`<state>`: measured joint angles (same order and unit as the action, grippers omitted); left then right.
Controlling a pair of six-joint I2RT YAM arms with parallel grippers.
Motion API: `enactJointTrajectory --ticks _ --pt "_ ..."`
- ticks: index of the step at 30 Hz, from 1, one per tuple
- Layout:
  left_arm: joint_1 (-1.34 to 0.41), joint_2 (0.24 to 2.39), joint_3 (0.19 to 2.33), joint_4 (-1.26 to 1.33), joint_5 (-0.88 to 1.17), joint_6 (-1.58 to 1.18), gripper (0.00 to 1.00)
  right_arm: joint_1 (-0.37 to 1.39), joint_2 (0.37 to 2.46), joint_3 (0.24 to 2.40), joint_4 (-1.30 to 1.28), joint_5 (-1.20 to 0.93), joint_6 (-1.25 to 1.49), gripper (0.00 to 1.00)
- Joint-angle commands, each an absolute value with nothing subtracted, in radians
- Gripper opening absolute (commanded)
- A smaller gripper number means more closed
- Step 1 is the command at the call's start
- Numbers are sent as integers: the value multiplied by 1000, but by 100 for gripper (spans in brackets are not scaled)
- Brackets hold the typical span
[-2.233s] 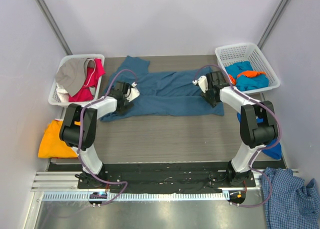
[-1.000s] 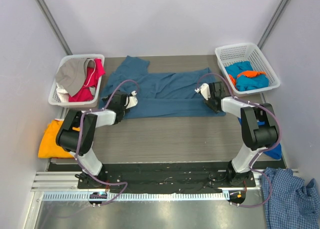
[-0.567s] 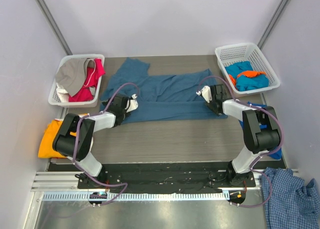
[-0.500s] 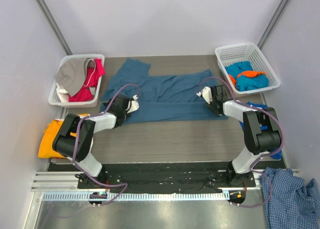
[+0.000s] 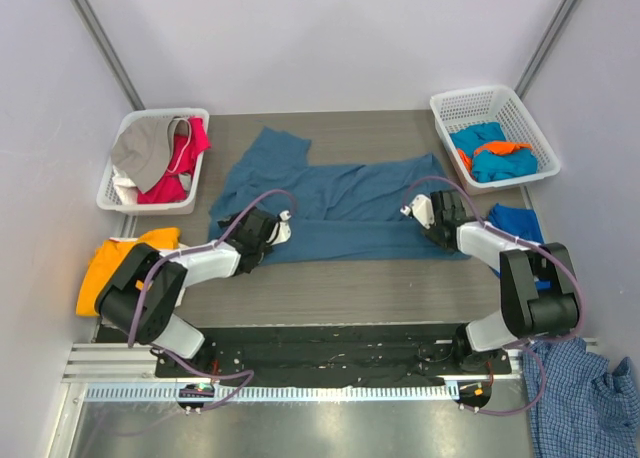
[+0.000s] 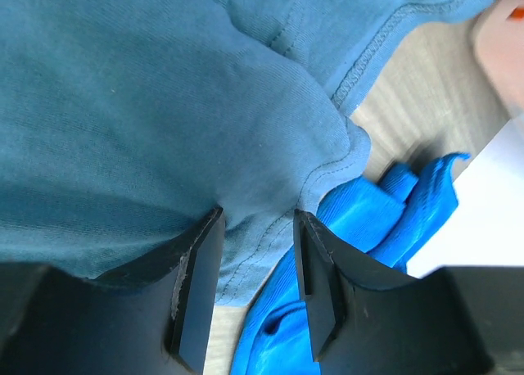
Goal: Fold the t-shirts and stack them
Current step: Fold the flattened tshirt in 1/3 of the way
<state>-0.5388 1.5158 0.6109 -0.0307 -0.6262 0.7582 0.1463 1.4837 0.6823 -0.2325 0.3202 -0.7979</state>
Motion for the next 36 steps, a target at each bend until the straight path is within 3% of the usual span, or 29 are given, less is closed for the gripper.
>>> enactJointTrajectory --ticks 1,13,27,30,32,36 --pt "-566 1497 545 -167 -583 678 87 137 1425 620 -370 287 -815 49" --pt "-641 1336 445 -296 -580 584 87 137 1236 511 -445 244 -807 49" --pt "-670 1005 514 -448 -473 548 92 137 1095 609 -572 190 -776 50" --pt "-670 959 561 -440 -437 554 98 137 1080 659 -581 173 -764 55" --pt "-670 977 621 -408 -443 574 100 138 1088 720 -583 146 -744 65" --pt "-651 1087 687 -226 -469 626 100 137 1172 817 -517 149 -694 68"
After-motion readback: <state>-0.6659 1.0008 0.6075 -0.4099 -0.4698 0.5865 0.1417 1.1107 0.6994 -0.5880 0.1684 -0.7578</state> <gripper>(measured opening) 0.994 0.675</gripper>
